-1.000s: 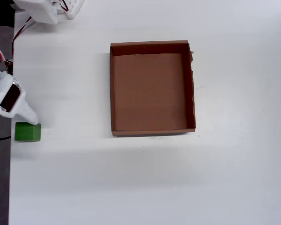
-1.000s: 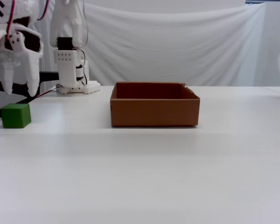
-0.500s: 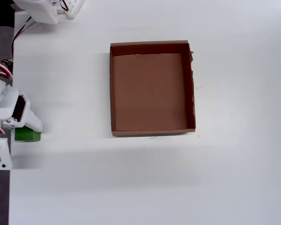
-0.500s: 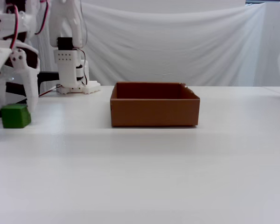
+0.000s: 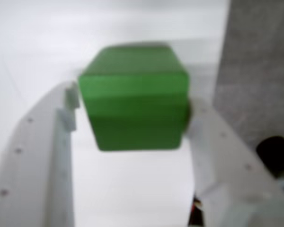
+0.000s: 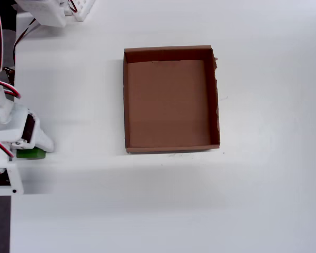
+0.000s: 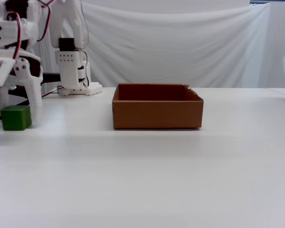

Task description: Grasp a green cube and put it in a box.

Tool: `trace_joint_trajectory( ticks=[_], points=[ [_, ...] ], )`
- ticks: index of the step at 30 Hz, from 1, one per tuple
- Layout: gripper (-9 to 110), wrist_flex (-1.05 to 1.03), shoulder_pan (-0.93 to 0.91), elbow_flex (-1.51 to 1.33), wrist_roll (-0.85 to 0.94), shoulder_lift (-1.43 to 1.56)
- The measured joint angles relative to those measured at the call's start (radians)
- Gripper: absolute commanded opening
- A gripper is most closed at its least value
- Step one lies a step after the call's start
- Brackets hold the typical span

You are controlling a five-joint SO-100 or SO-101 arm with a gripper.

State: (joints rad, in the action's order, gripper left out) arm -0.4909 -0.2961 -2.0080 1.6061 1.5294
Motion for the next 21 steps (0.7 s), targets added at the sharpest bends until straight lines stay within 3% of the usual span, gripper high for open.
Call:
trace_joint_trajectory(
  ticks=[15,21],
  points=[
    [15,-0.028,0.025,0.009,-0.003,0.0],
    [15,-0.132,0.084,0.038,-0.114,0.063]
  ],
)
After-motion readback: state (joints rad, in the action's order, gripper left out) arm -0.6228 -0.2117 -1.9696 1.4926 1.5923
